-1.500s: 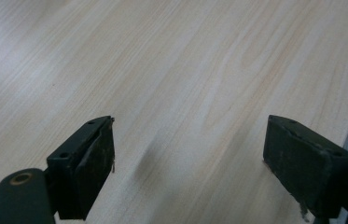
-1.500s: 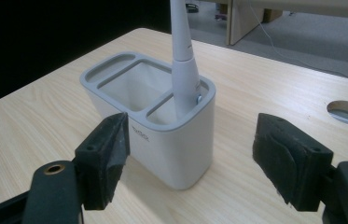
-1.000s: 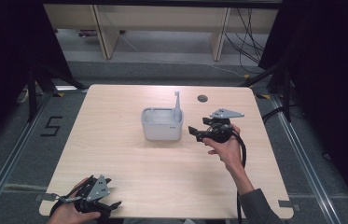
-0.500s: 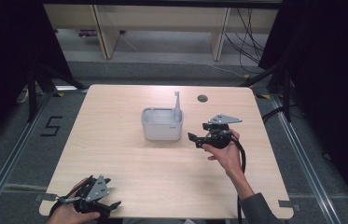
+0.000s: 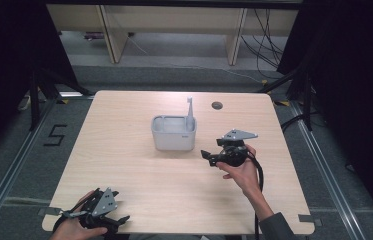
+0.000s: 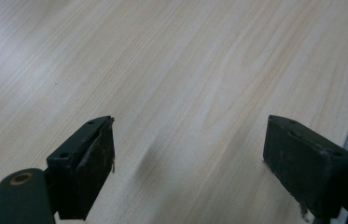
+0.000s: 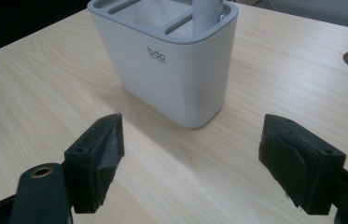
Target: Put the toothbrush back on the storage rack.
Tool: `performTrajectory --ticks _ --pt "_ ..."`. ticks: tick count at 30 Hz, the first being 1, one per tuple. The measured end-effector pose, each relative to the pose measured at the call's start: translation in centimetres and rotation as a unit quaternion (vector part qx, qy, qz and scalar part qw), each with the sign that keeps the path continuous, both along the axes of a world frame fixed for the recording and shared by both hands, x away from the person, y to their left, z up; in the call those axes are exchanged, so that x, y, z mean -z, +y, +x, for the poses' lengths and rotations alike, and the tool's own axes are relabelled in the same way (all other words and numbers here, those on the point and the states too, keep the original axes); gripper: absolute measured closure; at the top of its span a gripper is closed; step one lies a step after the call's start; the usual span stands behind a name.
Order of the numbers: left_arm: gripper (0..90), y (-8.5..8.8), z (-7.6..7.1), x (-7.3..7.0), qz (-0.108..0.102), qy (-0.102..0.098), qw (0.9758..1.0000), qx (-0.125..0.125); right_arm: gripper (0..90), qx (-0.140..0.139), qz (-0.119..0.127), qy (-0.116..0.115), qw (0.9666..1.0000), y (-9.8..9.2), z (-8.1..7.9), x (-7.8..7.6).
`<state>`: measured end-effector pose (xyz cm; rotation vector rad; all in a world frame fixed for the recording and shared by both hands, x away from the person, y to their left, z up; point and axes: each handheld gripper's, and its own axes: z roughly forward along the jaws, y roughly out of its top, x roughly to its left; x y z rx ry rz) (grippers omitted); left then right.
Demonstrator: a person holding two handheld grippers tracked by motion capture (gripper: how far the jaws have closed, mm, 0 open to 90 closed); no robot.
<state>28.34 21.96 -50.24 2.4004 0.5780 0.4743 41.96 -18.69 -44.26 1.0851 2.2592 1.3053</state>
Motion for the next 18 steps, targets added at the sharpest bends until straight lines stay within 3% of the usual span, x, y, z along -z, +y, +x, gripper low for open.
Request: performTrajectory --ticks 2,3,4,5,9,11,12,18 --pt "16.3 0.0 0.0 0.1 -0.003 -0.001 1.0 -0.002 22.5 -0.004 -0.003 -0.005 1.0 -0.1 -0.1 0.1" --pt "16.3 0.0 0.0 0.1 -0.003 -0.001 1.0 -0.002 22.8 0.001 -0.005 0.006 1.0 0.0 -0.4 0.1" --pt "16.3 0.0 0.0 0.0 0.0 -0.001 1.0 -0.001 23.0 -0.003 -0.014 -0.006 0.9999 -0.1 -0.4 0.2" --pt "16.3 0.0 0.0 0.1 -0.004 0.0 1.0 -0.004 22.9 -0.01 -0.014 -0.005 0.9998 0.0 -0.4 0.3" --pt "16.3 0.0 0.0 0.0 -0.003 -0.001 1.0 -0.002 23.0 0.001 -0.015 0.004 0.9999 0.0 -1.0 0.7" --pt "16.3 0.0 0.0 0.0 -0.002 0.001 1.0 0.0 23.1 -0.01 -0.019 0.001 0.9998 -0.1 -1.1 0.9" --pt "16.3 0.0 0.0 0.0 -0.001 0.001 1.0 0.001 23.1 0.0 -0.016 0.015 0.9998 0.0 -1.5 0.9" --pt "16.3 0.0 0.0 0.1 -0.003 -0.001 1.0 -0.003 23.3 -0.009 -0.025 0.006 0.9996 0.0 -2.1 1.4"
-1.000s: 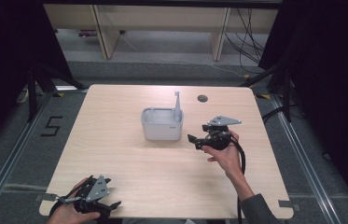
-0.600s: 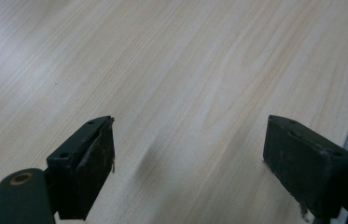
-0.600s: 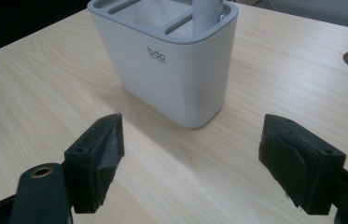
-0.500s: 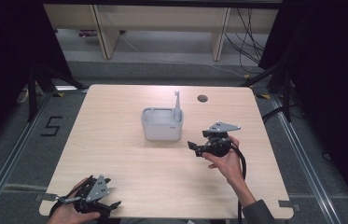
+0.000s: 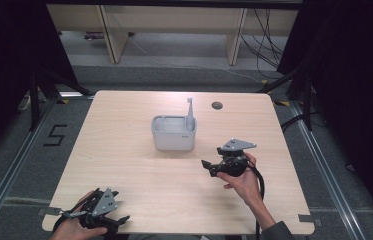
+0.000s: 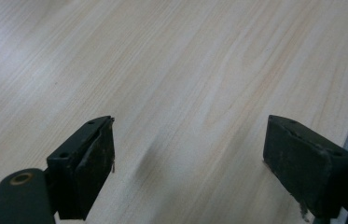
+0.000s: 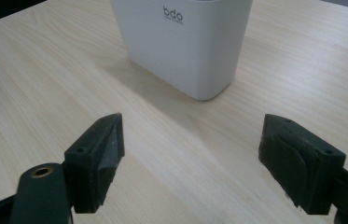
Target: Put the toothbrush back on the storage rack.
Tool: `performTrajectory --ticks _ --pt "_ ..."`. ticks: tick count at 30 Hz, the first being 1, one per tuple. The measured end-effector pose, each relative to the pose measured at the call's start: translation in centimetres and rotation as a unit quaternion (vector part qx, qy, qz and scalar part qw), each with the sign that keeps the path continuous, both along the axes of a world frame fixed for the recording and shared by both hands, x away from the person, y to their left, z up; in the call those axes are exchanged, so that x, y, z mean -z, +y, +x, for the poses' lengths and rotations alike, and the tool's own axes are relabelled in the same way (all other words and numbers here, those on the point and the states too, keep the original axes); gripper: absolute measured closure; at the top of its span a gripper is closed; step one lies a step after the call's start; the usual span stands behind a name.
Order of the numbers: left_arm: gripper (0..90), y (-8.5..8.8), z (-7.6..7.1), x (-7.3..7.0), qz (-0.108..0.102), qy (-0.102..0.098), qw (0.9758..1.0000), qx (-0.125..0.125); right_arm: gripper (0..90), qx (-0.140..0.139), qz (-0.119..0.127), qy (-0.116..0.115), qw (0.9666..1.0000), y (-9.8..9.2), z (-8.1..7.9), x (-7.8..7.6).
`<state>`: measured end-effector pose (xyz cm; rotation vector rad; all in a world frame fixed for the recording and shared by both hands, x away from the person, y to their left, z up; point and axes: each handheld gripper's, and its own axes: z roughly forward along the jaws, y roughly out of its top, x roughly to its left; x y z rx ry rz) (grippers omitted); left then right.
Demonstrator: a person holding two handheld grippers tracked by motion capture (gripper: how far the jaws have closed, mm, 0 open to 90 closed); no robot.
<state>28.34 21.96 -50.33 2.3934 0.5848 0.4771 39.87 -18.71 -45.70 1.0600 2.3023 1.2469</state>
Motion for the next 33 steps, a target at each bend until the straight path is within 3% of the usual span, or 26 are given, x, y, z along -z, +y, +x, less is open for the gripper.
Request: performTrajectory --ticks 2,3,4,7,8,10,23,24,28,29,31,33 --pt "16.3 0.0 0.0 0.0 -0.001 0.001 1.0 0.0 23.2 0.007 -0.003 0.014 0.9999 0.1 -0.4 0.2" --pt "16.3 0.0 0.0 0.0 0.003 0.0 1.0 0.001 23.2 -0.002 -0.01 0.0 1.0 0.0 -0.3 0.4" --pt "16.3 0.0 0.0 0.0 0.004 0.0 1.0 0.001 23.3 0.004 -0.006 0.01 0.9999 0.0 -0.6 0.5" --pt "16.3 0.0 0.0 0.0 0.0 0.001 1.0 -0.001 23.3 -0.006 -0.011 0.009 0.9999 -0.2 -0.9 0.8" --pt "16.3 0.0 0.0 0.0 0.0 0.001 1.0 -0.001 23.4 0.004 -0.004 0.018 0.9998 -0.1 -1.1 0.9" --pt "16.3 0.0 0.0 0.0 0.001 0.001 1.0 -0.001 23.1 -0.004 -0.015 0.008 0.9998 -0.4 -1.2 1.1" --pt "16.3 0.0 0.1 0.0 0.006 0.001 1.0 0.002 22.6 -0.011 -0.019 0.021 0.9995 -0.7 -2.5 1.7" --pt "16.3 0.0 0.1 0.0 0.006 0.001 1.0 0.001 22.0 -0.013 -0.021 0.031 0.9992 -0.7 -2.7 1.7" --pt "16.3 0.0 0.0 0.0 0.0 0.002 1.0 -0.001 22.1 -0.01 -0.023 0.032 0.9992 -0.9 -3.2 1.8" --pt "16.3 0.0 0.0 0.0 0.002 0.002 1.0 0.0 22.0 -0.011 -0.024 0.022 0.9994 -0.9 -3.2 1.9" --pt "16.3 0.0 0.0 0.0 0.001 0.001 1.0 -0.001 21.8 -0.024 -0.024 0.031 0.9989 -1.0 -3.4 2.0" --pt "16.3 0.0 0.0 0.0 0.001 0.001 1.0 -0.001 21.5 -0.016 -0.026 0.033 0.999 -1.1 -3.7 2.1"
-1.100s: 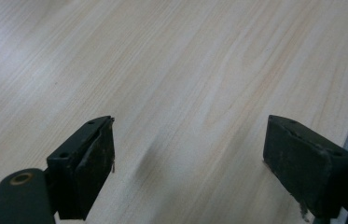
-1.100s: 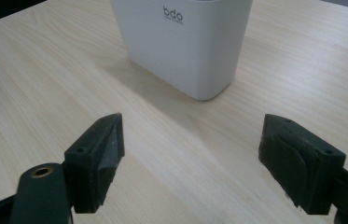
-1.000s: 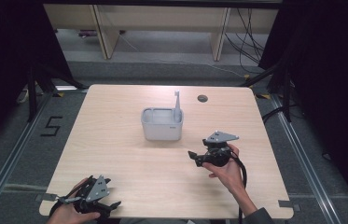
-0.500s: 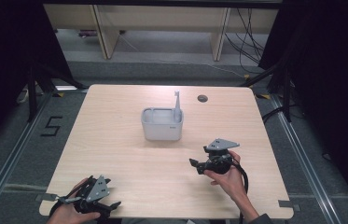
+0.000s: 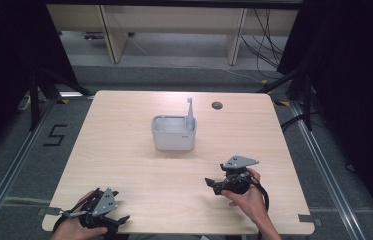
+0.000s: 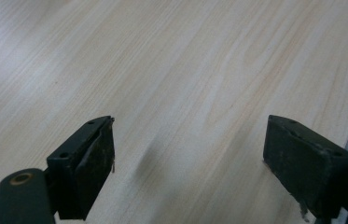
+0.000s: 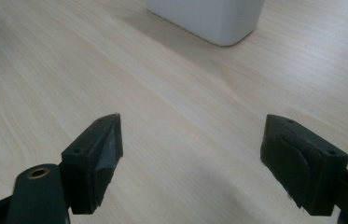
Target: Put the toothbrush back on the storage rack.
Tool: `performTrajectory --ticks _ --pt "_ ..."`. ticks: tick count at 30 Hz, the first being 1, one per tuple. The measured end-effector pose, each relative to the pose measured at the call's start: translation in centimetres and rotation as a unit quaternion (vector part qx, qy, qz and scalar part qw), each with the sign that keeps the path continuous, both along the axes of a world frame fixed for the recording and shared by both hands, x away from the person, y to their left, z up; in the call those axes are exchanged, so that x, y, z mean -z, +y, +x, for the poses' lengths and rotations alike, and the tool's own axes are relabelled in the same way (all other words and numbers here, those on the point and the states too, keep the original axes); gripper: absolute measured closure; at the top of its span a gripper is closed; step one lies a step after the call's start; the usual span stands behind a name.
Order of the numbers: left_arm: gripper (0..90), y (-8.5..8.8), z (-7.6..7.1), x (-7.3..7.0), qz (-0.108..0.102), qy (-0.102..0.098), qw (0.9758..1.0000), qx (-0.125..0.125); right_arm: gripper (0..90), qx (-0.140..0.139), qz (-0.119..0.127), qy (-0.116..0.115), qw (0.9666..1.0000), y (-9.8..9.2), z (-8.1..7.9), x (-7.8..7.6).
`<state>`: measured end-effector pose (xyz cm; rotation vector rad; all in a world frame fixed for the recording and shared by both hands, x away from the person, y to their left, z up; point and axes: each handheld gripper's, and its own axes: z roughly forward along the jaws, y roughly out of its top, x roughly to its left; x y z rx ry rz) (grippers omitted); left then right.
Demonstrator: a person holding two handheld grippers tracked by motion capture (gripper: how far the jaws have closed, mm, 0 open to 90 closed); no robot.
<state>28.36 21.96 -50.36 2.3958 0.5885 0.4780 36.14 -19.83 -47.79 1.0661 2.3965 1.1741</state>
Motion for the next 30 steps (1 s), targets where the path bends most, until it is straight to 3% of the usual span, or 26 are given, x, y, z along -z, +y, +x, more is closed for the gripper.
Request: performTrajectory --ticks 6,7,13,16,18,20,21,23,24,27,30 --pt "16.3 0.0 0.0 0.0 -0.001 0.0 1.0 0.0 19.8 -0.003 -0.003 0.01 0.9999 -0.3 -0.7 0.3" --pt "16.3 0.0 0.0 0.0 0.0 0.0 1.0 0.001 19.2 -0.004 -0.009 0.002 1.0 -0.4 -0.8 0.4" --pt "16.3 0.0 0.0 0.0 0.002 0.0 1.0 0.001 18.6 -0.003 -0.009 0.023 0.9997 -0.5 -1.6 0.7" --pt "16.3 0.0 0.0 0.0 0.001 0.001 1.0 0.001 18.6 -0.017 -0.031 0.002 0.9994 -0.8 -1.6 0.9" --pt "16.3 0.0 0.0 0.0 0.001 0.0 1.0 0.001 18.7 -0.011 -0.029 0.018 0.9993 -0.7 -2.0 1.0" --pt "16.3 0.0 0.0 0.0 0.003 0.001 1.0 0.001 18.7 -0.023 -0.035 0.008 0.9991 -0.8 -2.0 1.2" --pt "16.3 0.0 0.0 0.0 0.004 0.001 1.0 0.003 18.7 -0.013 -0.031 0.021 0.9992 -0.7 -2.3 1.2" --pt "16.2 0.0 0.0 0.0 0.007 0.0 1.0 0.003 18.7 -0.022 -0.036 0.018 0.999 -0.8 -2.3 1.3" --pt "16.3 -0.1 0.0 0.1 0.002 0.002 1.0 0.002 18.7 -0.013 -0.041 0.027 0.9987 -0.8 -2.6 1.3" --pt "16.3 0.0 0.0 0.0 0.007 0.0 1.0 0.003 18.8 -0.016 -0.043 0.017 0.9988 -1.2 -2.8 1.4" --pt "16.3 -0.1 0.0 0.0 0.005 0.003 1.0 0.004 19.6 -0.007 -0.044 0.034 0.9984 -1.3 -3.2 1.4"
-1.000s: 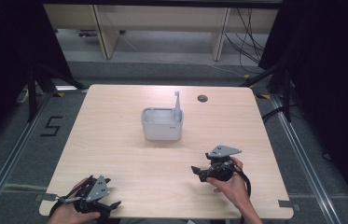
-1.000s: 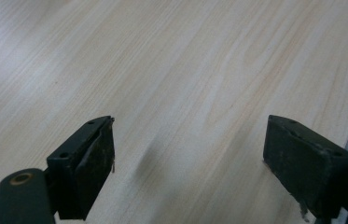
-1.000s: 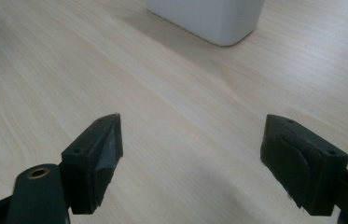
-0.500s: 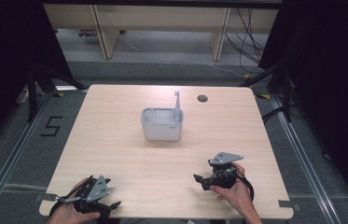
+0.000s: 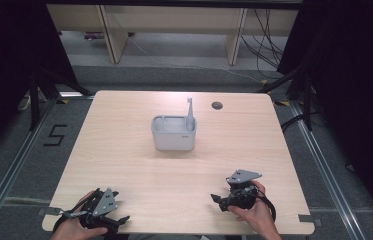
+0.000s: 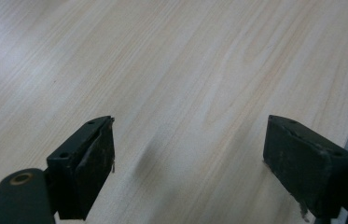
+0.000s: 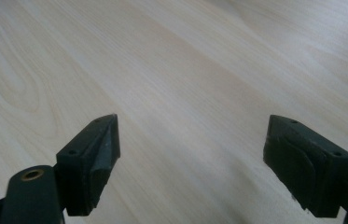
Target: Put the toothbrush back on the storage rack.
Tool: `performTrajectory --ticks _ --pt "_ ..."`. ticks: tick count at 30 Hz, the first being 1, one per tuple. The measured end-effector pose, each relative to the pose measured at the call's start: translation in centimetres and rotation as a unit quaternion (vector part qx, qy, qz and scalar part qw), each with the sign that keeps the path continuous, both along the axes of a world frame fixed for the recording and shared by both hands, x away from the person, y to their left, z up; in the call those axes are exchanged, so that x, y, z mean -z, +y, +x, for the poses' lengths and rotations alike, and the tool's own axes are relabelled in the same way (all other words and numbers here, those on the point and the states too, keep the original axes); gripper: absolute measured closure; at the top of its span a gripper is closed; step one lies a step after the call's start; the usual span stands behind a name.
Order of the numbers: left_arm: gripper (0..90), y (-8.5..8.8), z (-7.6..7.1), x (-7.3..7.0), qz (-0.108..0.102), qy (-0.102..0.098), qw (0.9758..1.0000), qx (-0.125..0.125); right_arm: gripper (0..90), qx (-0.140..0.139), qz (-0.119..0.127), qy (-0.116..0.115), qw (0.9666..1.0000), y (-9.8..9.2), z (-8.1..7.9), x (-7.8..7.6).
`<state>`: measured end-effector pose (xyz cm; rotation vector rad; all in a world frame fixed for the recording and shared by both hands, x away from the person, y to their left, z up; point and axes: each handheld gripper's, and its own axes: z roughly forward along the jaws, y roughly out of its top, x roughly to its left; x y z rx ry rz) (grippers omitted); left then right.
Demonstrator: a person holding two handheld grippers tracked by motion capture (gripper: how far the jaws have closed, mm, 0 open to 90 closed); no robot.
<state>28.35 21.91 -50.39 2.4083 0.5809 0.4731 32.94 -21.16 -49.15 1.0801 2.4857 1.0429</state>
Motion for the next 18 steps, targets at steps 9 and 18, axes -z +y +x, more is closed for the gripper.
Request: performTrajectory --ticks 9,18 --pt "16.3 -0.01 0.01 0.04 -0.001 -0.001 1.0 -0.001 19.1 -0.007 -0.009 0.003 0.9999 -0.23 -0.57 0.32" --pt "16.3 -0.01 0.01 0.03 -0.001 -0.001 1.0 -0.001 18.8 -0.003 -0.012 -0.001 0.9999 -0.57 -0.88 0.42"
